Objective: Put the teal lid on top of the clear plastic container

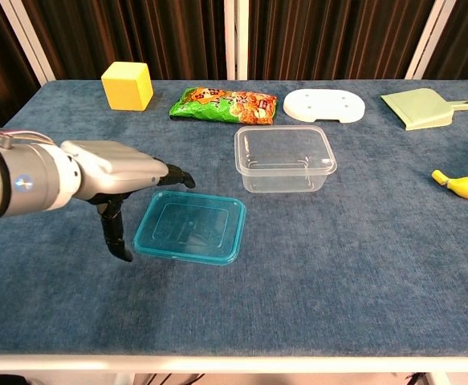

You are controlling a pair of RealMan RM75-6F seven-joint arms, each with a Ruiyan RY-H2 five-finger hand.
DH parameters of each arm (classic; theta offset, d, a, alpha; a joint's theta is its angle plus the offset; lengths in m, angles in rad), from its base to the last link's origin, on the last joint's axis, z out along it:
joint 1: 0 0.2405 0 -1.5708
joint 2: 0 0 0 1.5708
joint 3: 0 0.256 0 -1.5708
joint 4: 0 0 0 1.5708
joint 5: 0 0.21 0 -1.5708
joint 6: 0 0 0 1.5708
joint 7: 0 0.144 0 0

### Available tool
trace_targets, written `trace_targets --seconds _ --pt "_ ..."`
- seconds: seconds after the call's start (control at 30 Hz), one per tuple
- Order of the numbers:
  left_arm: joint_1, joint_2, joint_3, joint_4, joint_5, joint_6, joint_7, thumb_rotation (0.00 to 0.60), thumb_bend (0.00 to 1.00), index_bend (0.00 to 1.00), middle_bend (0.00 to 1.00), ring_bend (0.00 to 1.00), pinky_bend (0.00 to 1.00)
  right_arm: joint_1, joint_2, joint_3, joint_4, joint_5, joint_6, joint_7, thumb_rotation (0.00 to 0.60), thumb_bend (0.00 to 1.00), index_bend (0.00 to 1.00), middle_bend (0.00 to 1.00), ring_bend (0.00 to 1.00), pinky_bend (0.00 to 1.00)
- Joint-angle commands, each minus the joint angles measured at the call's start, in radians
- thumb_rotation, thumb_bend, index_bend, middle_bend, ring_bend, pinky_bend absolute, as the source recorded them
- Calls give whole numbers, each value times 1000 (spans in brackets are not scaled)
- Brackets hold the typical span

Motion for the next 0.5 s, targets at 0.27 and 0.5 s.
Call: trace_targets --seconds 0.27,0.5 --pt "-54 -59 5 60 -67 44 -18 600 23 31 8 0 72 -2 -2 -2 6 2 0 7 600 89 0 115 0 0" --pt "-83 -73 18 80 -105 28 -28 600 29 46 7 0 76 -3 -3 -2 12 5 -1 13 600 88 0 115 0 0"
